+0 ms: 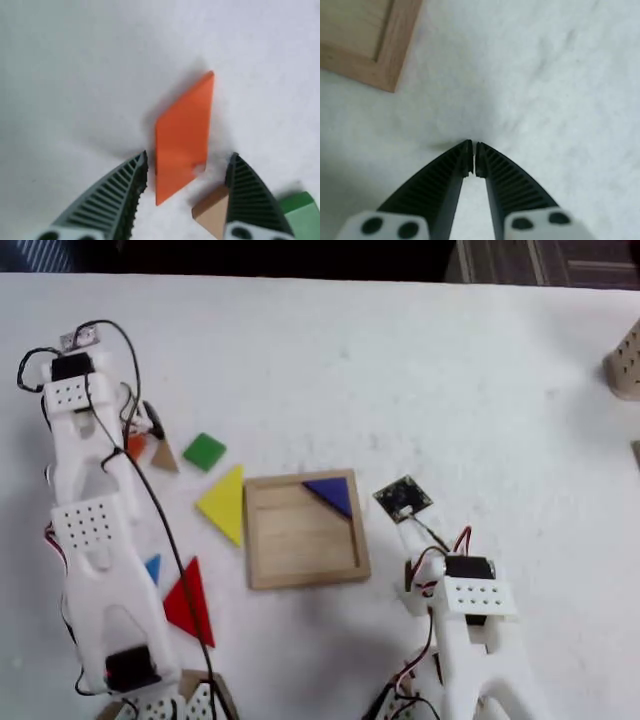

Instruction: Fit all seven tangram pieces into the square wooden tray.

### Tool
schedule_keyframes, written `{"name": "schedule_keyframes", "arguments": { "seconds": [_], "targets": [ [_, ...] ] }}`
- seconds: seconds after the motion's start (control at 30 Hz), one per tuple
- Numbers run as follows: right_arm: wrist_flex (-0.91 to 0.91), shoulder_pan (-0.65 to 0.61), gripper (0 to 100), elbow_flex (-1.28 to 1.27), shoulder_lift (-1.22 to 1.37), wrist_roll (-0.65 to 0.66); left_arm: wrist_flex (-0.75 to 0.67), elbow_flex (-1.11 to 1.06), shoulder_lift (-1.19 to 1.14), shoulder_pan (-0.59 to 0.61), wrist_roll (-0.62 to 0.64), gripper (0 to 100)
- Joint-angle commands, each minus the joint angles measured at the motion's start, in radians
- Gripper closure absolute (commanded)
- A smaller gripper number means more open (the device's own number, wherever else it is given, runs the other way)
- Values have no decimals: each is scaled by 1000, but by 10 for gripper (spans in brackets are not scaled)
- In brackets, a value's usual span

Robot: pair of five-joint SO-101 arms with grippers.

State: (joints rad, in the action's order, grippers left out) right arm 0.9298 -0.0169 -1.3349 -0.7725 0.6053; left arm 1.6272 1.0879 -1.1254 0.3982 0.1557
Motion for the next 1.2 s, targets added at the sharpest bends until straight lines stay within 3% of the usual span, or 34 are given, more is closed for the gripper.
{"name": "schedule_keyframes", "arguments": {
  "seconds": [0.0,0.07,0.2,0.37,0.53,0.73,0.93,1.17],
  "targets": [
    [-15,-13,981,5,-36,11,-29,40,8,1,-8,756],
    [-15,-13,981,5,-36,11,-51,40,8,2,11,764],
    [-15,-13,981,5,-36,11,-91,34,8,36,178,727],
    [-15,-13,981,5,-36,11,-83,3,5,38,230,684],
    [-15,-13,981,5,-36,11,-91,-37,7,45,241,753],
    [-15,-13,981,5,-36,11,-91,-37,10,47,233,985],
    [-15,-13,981,5,-36,11,-77,-37,18,47,233,979],
    [-15,-13,981,5,-36,11,170,204,18,16,233,979]
  ]
}}
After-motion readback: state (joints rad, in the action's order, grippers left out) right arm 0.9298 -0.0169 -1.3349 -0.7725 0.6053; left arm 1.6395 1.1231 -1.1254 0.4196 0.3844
